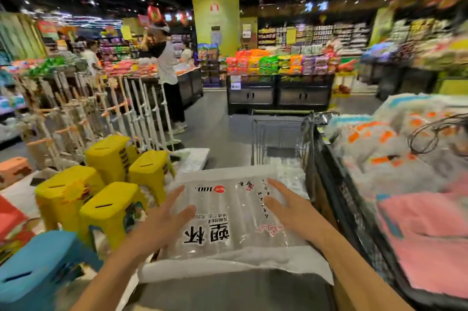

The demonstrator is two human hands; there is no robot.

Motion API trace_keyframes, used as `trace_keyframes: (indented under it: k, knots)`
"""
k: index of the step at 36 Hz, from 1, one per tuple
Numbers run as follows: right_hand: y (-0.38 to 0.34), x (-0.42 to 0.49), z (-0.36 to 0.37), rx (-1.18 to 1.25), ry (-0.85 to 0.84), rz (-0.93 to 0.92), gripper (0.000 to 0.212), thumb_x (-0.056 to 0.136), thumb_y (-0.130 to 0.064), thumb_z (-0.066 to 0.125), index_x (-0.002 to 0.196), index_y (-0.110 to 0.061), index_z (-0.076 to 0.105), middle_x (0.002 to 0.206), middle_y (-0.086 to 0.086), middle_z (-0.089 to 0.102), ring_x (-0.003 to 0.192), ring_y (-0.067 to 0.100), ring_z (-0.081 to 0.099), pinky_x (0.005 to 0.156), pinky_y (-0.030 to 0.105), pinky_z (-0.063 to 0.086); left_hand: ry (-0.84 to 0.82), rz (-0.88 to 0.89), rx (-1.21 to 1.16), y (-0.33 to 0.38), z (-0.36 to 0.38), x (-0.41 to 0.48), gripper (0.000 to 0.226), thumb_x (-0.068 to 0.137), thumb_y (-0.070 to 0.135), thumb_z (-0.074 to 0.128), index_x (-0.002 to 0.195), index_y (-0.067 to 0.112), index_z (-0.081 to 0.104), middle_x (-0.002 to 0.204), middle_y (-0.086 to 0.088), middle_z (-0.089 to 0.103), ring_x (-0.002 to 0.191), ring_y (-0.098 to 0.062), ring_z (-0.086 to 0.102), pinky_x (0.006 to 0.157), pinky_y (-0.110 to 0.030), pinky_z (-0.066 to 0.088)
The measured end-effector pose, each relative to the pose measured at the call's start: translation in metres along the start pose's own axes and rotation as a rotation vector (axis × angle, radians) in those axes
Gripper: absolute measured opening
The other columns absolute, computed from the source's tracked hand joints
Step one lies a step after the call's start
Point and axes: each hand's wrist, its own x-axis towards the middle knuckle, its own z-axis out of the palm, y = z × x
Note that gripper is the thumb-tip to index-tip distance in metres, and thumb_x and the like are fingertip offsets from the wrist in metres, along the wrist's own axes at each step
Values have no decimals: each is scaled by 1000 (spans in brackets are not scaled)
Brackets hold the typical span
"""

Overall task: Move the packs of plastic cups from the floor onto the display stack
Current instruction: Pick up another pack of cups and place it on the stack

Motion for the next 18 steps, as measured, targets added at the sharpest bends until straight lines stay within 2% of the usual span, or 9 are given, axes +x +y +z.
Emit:
trace_keyframes:
  k: [2, 5, 7, 10, 12, 14, 15, 16, 18]
  knots:
    - [12, 10, -17, -20, 14, 32, 59, 96, -59, 46, 150, -52, 23, 154, -11, 39, 128, 18, 52, 102, 30, 41, -21, -2, 1, 15, 15, 21, 68, 85, 67, 55, 145, 58, 22, 162, 5, 21, 146, -20, 28, 117, -43, 27]
    - [27, 29, -38, -44, 32, 60, 60, 97, -58, 44, 152, -49, 22, 134, -8, 56, 106, 13, 62, 95, 29, 43, -80, 23, -5, 28, 29, 56, 57, 74, 80, 53, 123, 77, 23, 162, 9, 22, 145, -21, 29, 116, -46, 30]
    - [36, 44, -50, -56, 58, 64, 60, 97, -58, 44, 152, -49, 21, 150, -9, 45, 109, 12, 63, 92, 26, 44, -112, 37, -8, 34, 36, 82, 56, 70, 86, 52, 118, 84, 23, 161, 9, 24, 146, -21, 27, 116, -49, 31]
    - [47, 69, -62, -61, 97, 78, 59, 98, -56, 44, 151, -51, 20, 158, -10, 32, 118, 11, 58, 95, 22, 44, -127, 73, -3, 50, 46, 117, 62, 86, 69, 54, 140, 66, 24, 159, 4, 28, 138, -21, 39, 108, -40, 41]
    - [52, 88, -67, -67, 103, 91, 58, 98, -55, 43, 151, -53, 18, 156, -10, 35, 107, 7, 55, 79, 9, 42, -142, 110, -6, 62, 50, 142, 58, 90, 61, 53, 141, 61, 25, 149, 10, 40, 121, -14, 49, 101, -32, 43]
    - [54, 108, -72, -85, 118, 101, 58, 99, -55, 42, 151, -52, 18, 151, -7, 44, 93, 5, 55, 65, 8, 39, -175, 136, -12, 70, 51, 168, 59, 92, 59, 52, 144, 58, 25, 129, 15, 49, 108, -10, 51, 100, -32, 42]
    - [55, 119, -75, -95, 128, 107, 58, 99, -54, 43, 151, -52, 18, 145, -3, 52, 92, 7, 60, 65, 9, 39, -180, 141, -9, 71, 50, 181, 61, 92, 60, 52, 146, 57, 24, 133, 12, 48, 115, -13, 50, 104, -35, 39]
    - [56, 131, -77, -104, 141, 119, 58, 99, -54, 43, 151, -51, 19, 138, 0, 59, 93, 11, 65, 66, 11, 41, -172, 142, -9, 72, 51, 197, 63, 91, 62, 52, 147, 57, 24, 145, 8, 44, 129, -18, 45, 111, -38, 32]
    - [57, 151, -81, -111, 165, 145, 57, 98, -56, 43, 151, -52, 20, 117, 1, 70, 86, 13, 68, 69, 18, 49, -176, 146, 6, 73, 53, 229, 65, 89, 64, 54, 146, 58, 24, 160, 5, 29, 144, -23, 31, 119, -43, 24]
